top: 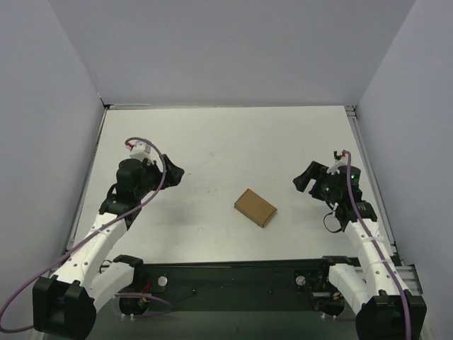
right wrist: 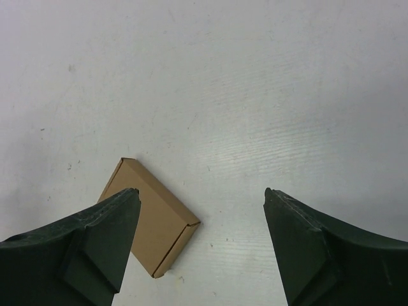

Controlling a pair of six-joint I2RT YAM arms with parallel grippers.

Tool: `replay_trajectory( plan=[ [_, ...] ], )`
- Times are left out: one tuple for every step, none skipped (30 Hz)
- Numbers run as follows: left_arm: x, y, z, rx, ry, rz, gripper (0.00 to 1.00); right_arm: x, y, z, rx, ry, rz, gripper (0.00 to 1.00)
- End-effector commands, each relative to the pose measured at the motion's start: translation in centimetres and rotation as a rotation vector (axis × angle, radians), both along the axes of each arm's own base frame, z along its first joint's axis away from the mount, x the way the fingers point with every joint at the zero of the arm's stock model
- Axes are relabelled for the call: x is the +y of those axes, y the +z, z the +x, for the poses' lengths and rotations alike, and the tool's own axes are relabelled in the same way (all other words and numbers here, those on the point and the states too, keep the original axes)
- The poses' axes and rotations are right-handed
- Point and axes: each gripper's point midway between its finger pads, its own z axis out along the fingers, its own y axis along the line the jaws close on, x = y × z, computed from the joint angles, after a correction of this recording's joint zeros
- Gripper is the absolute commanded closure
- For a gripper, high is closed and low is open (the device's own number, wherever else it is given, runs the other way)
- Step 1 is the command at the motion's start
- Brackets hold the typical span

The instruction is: Fold the paper box

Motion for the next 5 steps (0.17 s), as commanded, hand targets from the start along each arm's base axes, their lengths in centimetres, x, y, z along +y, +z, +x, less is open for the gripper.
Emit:
replay_trajectory(
  plan=[
    [0.55, 0.86, -0.82, 0.006, 0.0, 0.033, 0.06, -0.23, 3.16, 0.76, -0.108, 0.031, -0.014, 0.2],
    [0.67, 0.83, -0.8, 0.007, 0.007, 0.033, 0.06, -0.34, 3.16, 0.73, -0.109, 0.027, -0.018, 0.2],
    [0.7, 0.95, -0.8, 0.005, 0.008, 0.034, 0.06, -0.56, 3.25, 0.74, -0.112, 0.019, -0.029, 0.2],
    [0.68, 1.04, -0.82, 0.002, 0.008, 0.034, 0.06, -0.61, 3.28, 0.66, -0.112, 0.016, -0.03, 0.2],
    [0.72, 1.23, -0.78, -0.003, 0.01, 0.032, 0.05, -0.7, 3.46, 0.66, -0.117, 0.014, -0.036, 0.2]
  ],
)
